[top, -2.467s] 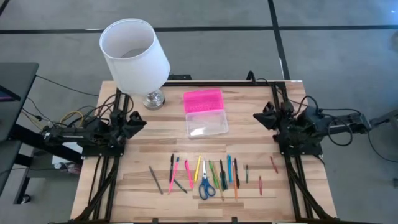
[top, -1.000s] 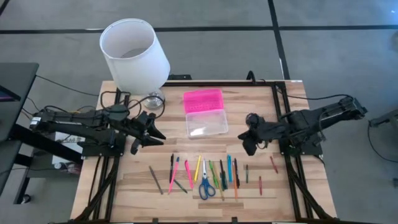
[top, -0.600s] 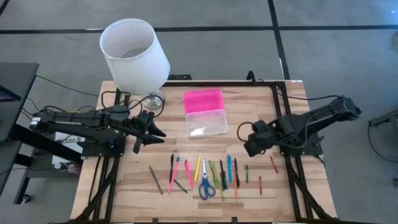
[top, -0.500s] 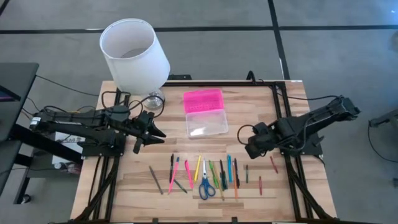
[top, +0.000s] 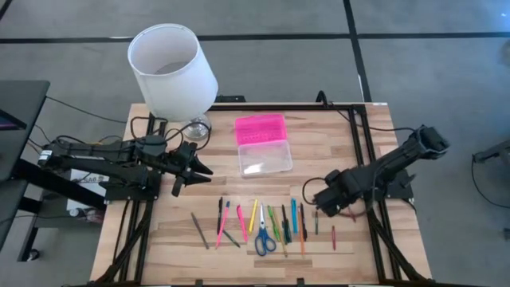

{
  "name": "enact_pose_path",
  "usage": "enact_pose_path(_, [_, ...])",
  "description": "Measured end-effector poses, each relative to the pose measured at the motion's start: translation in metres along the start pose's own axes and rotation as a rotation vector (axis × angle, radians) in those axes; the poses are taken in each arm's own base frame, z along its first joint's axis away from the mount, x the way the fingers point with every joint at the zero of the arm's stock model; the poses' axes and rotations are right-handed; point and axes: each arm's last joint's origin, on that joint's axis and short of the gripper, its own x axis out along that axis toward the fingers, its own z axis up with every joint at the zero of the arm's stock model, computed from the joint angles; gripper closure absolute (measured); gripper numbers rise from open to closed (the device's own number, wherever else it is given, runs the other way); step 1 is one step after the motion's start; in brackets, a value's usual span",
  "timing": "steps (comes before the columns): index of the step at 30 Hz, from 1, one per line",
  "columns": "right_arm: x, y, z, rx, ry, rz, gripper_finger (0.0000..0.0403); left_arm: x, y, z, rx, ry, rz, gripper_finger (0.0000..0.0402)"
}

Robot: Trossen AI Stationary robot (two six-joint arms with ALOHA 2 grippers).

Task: Pick & place school supplies into a supply box
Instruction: Put the top red crayon into the pink supply box

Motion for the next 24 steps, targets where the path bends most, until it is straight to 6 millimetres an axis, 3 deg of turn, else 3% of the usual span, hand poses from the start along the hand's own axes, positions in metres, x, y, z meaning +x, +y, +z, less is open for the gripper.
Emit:
enact_pose_path(8, [0.032, 0.009, -0.009, 0.011, 0.086, -0.061, 0.0282, 0.0, 0.0, 0.0, 0.0, 0.0, 0.0, 0.0274])
enact_pose_path(15, [0.056, 0.005, -0.021, 0.04, 0.078, -0.088, 0.028, 0.0, 0.0, 0.0, -0.008, -0.001, 0.0, 0.0274])
enact_pose_path(24, [0.085, 0.01, -0.027, 0.047, 0.067, 0.015, 0.0282, 0.0, 0.0, 0.001, -0.011, -0.022, 0.021, 0.0274])
